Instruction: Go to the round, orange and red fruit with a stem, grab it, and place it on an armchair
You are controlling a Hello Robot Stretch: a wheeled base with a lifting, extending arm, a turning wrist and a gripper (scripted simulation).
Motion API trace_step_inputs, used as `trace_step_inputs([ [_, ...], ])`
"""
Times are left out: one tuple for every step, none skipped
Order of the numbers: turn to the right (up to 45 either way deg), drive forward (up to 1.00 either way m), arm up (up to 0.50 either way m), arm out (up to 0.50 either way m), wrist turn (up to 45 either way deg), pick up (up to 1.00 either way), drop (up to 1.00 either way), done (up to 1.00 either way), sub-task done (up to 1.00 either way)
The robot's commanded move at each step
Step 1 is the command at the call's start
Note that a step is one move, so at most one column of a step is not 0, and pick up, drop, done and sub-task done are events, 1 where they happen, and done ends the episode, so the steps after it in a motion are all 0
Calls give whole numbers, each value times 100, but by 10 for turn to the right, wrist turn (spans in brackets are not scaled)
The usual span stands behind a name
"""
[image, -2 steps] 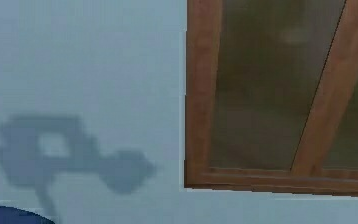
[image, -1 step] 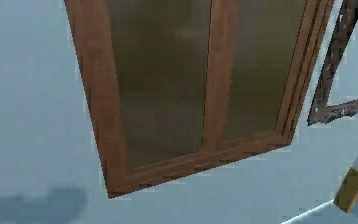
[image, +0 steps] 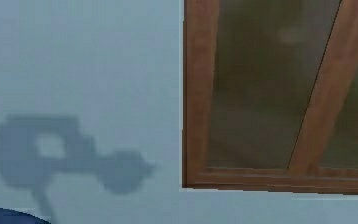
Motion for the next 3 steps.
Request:
trace_step_inputs([
  [270,0,0,0,0,0,0,0,0],
  [-450,0,0,0,0,0,0,0,0],
  [-90,0,0,0,0,0,0,0,0],
])
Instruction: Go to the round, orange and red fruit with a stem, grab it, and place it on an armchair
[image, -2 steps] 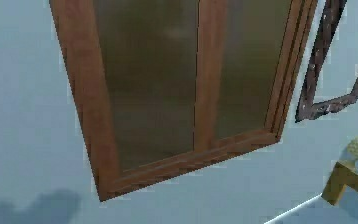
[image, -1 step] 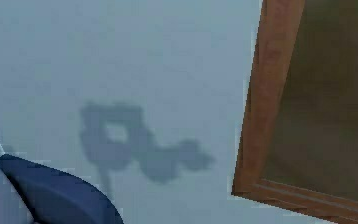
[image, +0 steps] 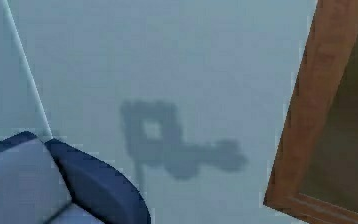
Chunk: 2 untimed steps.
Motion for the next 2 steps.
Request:
trace_step_inputs([
  [0,50,0,0,0,0,0,0,0],
  [-30,0,0,0,0,0,0,0,0],
])
